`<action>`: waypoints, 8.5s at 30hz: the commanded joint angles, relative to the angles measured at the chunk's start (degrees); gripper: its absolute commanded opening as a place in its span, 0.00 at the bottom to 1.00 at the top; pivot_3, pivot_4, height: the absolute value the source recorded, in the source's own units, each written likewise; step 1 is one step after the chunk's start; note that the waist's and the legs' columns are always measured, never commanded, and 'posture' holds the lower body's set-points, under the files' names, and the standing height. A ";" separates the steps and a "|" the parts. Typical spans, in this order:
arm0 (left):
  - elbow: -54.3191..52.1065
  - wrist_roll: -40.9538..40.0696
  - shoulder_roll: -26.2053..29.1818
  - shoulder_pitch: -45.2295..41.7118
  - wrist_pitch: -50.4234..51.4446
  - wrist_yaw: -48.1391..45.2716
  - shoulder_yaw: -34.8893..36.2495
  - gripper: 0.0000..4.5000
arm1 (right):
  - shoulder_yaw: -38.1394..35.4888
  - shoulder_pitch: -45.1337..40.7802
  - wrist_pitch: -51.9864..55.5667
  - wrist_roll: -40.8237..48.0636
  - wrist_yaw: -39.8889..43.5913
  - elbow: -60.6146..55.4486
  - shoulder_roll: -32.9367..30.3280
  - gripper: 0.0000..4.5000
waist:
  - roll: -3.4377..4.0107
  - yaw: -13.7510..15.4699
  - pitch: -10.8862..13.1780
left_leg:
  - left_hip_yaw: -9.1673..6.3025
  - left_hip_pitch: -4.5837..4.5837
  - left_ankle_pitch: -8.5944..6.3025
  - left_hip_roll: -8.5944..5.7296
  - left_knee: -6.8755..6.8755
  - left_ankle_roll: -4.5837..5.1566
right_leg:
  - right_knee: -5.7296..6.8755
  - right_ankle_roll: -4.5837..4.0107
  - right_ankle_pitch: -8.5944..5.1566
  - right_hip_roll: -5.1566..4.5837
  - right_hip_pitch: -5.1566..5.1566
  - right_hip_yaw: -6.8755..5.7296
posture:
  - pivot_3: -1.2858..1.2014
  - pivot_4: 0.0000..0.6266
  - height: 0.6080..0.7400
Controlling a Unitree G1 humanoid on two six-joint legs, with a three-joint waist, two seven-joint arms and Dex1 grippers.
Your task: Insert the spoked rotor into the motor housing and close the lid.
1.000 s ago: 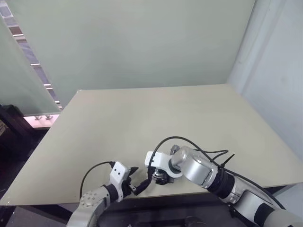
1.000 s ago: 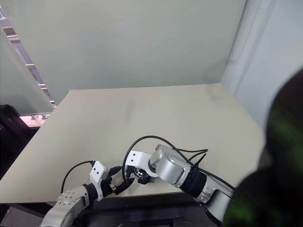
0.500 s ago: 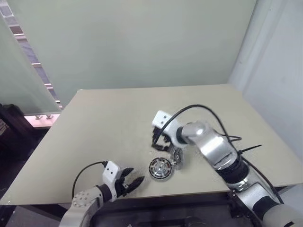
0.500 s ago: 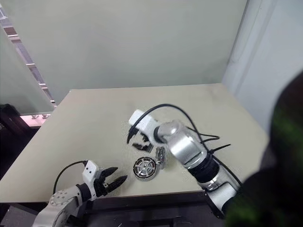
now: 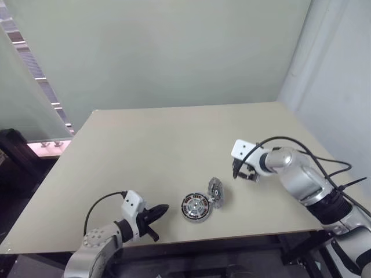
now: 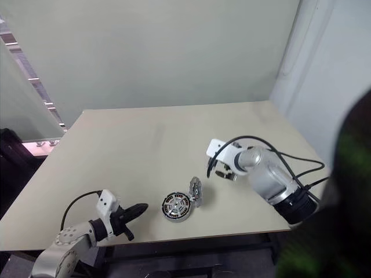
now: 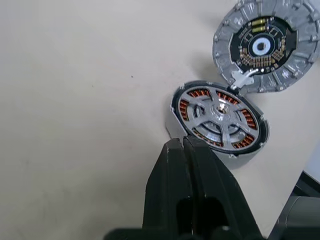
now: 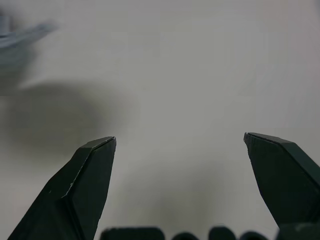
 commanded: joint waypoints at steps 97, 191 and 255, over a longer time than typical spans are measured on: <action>-2.44 0.50 1.13 -1.20 0.63 -0.80 0.25 0.00 | -1.23 3.71 5.76 8.44 0.94 12.82 22.63 0.72 | -0.03 0.05 -0.01 | 0.00 0.25 0.01 -0.10 0.15 0.00 | 0.10 -0.01 0.01 0.01 0.29 0.14 | 0.52 0.00 1.00; 16.49 13.39 -5.59 -14.39 -6.39 -1.55 -15.04 0.00 | 2.11 4.56 10.08 11.56 -8.75 6.94 23.45 0.92 | 0.01 0.07 -0.15 | -0.10 0.31 -0.02 -0.27 0.08 0.06 | 0.01 0.02 0.00 -0.07 0.40 0.17 | 0.52 0.00 1.00; 15.59 15.15 -6.37 -14.26 -5.81 -3.35 -14.90 0.00 | -56.78 2.16 37.46 38.69 -21.85 34.70 38.48 0.38 | 0.42 -0.02 -0.39 | -0.16 0.22 0.00 -0.45 0.07 0.17 | 0.08 0.03 0.02 -0.06 0.39 0.36 | 0.52 0.00 1.00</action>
